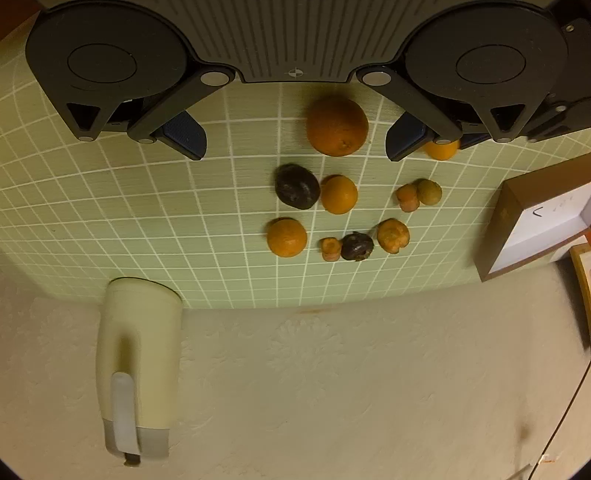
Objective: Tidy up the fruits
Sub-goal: 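Move the left tool toward the large mandarin orange and open its fingers, then close the left tool fingers on the mandarin orange and lift it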
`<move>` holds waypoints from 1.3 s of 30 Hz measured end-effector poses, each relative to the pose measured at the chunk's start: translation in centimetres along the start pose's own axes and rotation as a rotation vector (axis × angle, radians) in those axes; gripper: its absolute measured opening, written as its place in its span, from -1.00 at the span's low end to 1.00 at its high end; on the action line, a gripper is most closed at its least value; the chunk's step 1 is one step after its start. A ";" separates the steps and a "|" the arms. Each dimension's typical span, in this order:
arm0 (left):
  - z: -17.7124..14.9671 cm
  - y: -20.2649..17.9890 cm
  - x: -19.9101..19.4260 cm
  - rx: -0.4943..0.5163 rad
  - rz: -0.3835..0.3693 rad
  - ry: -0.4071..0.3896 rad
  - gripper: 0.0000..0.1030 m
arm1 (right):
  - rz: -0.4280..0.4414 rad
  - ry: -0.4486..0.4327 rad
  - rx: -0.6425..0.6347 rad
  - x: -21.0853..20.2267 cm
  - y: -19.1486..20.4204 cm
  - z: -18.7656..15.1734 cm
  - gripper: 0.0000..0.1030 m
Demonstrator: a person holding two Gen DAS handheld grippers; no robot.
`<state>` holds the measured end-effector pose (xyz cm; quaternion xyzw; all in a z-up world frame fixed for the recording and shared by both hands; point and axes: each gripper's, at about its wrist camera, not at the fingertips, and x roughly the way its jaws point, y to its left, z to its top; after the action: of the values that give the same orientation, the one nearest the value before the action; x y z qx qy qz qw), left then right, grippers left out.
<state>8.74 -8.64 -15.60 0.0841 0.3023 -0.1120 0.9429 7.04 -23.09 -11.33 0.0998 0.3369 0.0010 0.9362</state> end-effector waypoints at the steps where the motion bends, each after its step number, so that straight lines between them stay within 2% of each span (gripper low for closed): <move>1: -0.1 0.5 0.0 -0.012 0.006 0.001 -0.55 | 0.005 -0.003 0.000 0.1 0.1 -0.1 1.00; 4: 0.0 1.2 0.3 -0.024 0.025 0.010 -0.45 | 0.015 -0.001 0.001 0.6 0.3 -0.2 0.97; 5: 0.0 1.2 0.3 -0.027 0.028 0.012 -0.45 | 0.020 -0.001 0.000 0.7 0.4 -0.3 0.71; 7: 0.0 1.2 0.5 -0.033 0.029 0.016 -0.43 | 0.041 0.018 -0.002 1.1 0.6 -0.2 0.32; 11: 0.0 1.0 0.6 -0.025 0.035 0.012 -0.42 | 0.056 0.034 0.000 1.8 0.8 -0.5 0.30; 12: -0.1 1.1 0.7 -0.031 0.028 0.012 -0.48 | 0.057 0.033 -0.006 1.8 0.9 -0.6 0.27; 14: -0.2 1.0 0.5 -0.036 0.036 0.007 -0.50 | 0.064 0.032 -0.021 2.0 1.1 -0.7 -0.12; 16: -0.3 1.0 0.4 -0.039 0.041 0.003 -0.51 | 0.087 0.034 -0.025 2.2 1.1 -0.9 -0.17; 22: -0.3 1.3 0.2 -0.068 0.030 0.007 -0.52 | 0.079 0.014 -0.071 2.2 1.5 -1.3 -0.18; 28: 0.0 1.2 0.3 -0.050 0.049 0.024 -0.51 | 0.073 0.044 -0.094 2.8 1.6 -1.4 -0.18; 32: 0.0 1.5 0.0 -0.068 0.036 0.033 -0.52 | 0.099 0.052 -0.049 2.4 1.3 -1.6 -0.20; 39: -0.1 2.4 -0.9 -0.090 0.028 0.029 -0.52 | 0.111 0.029 -0.074 1.2 2.3 -1.7 -0.20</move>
<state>8.59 -6.18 -14.91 0.0472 0.3193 -0.0836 0.9428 7.07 -20.39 -12.91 0.0834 0.3442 0.0668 0.9328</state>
